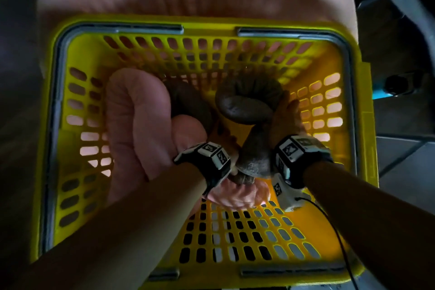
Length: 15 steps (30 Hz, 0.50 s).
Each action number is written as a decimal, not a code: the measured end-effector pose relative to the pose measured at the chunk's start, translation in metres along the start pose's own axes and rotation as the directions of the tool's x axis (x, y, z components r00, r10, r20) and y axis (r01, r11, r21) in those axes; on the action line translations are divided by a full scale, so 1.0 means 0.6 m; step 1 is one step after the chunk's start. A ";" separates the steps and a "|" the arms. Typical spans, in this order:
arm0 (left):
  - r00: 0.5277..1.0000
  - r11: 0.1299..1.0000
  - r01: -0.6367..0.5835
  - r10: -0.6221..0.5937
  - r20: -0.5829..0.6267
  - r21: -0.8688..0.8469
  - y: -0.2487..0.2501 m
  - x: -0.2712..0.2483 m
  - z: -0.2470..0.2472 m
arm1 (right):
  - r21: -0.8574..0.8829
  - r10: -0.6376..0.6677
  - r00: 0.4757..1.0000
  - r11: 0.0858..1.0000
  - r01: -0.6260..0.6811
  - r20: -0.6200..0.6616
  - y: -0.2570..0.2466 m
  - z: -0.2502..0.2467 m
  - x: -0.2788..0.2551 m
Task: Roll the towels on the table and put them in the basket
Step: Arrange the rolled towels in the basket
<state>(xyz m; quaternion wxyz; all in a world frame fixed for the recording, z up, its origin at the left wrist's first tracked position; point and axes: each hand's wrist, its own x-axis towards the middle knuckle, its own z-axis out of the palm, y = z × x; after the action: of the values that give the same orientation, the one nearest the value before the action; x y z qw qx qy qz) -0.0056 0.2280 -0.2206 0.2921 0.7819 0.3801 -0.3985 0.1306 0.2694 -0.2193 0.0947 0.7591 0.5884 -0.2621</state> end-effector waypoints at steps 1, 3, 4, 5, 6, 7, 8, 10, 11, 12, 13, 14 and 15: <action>1.000 1.000 0.015 -0.015 0.016 -0.007 0.001 0.001 0.003 | -0.052 -0.028 0.996 0.998 0.023 -0.084 -0.002 0.018 0.005; 0.999 0.998 0.043 -0.043 -0.004 -0.042 0.003 0.016 0.010 | -0.146 -0.054 0.998 0.988 0.047 -0.039 -0.005 0.054 0.013; 0.997 0.995 0.052 -0.057 -0.055 -0.082 0.003 0.022 0.012 | -0.176 -0.039 0.998 0.983 0.047 0.048 -0.001 0.077 0.020; 0.990 0.992 0.066 -0.078 -0.115 -0.106 0.003 0.022 0.014 | -0.187 -0.006 0.994 0.982 0.025 0.106 0.000 0.092 0.026; 0.984 0.992 0.061 -0.078 -0.162 -0.110 0.004 0.027 0.018 | -0.187 -0.006 0.995 0.982 0.023 0.095 0.004 0.106 0.033; 0.981 0.992 0.065 -0.083 -0.175 -0.105 0.006 0.018 0.011 | -0.181 -0.014 0.998 0.983 0.025 0.064 0.005 0.115 0.035; 0.982 0.993 0.056 -0.074 -0.176 -0.102 0.006 0.026 0.022 | -0.185 -0.028 0.999 0.982 0.036 0.046 0.007 0.128 0.039; 0.988 0.979 0.068 -0.093 -0.127 -0.190 0.007 0.029 0.028 | -0.209 -0.015 0.996 0.977 0.034 0.090 0.003 0.131 0.043; 0.987 0.965 0.071 -0.105 -0.123 -0.251 0.005 0.033 0.034 | -0.220 0.015 0.992 0.975 0.013 0.126 0.000 0.127 0.044; 0.983 0.947 0.079 -0.126 -0.132 -0.310 0.003 0.031 0.032 | -0.214 0.021 0.989 0.977 0.010 0.145 -0.001 0.123 0.046; 0.983 0.924 0.076 -0.132 -0.124 -0.375 0.003 0.017 0.017 | -0.195 0.044 0.985 0.981 -0.011 0.167 -0.006 0.110 0.045; 0.978 0.909 0.067 -0.141 -0.154 -0.411 0.001 0.002 0.002 | -0.160 0.049 0.978 0.987 -0.016 0.203 -0.012 0.101 0.044; 0.972 0.872 0.051 -0.157 -0.178 -0.487 -0.001 -0.019 -0.017 | -0.124 0.076 0.964 0.991 -0.046 0.256 -0.018 0.088 0.041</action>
<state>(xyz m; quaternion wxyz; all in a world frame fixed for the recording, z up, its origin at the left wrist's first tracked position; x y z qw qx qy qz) -0.0064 0.2320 -0.2058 0.4124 0.7014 0.5374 -0.2217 0.1095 0.2693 -0.2745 0.2233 0.7290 0.5615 -0.3217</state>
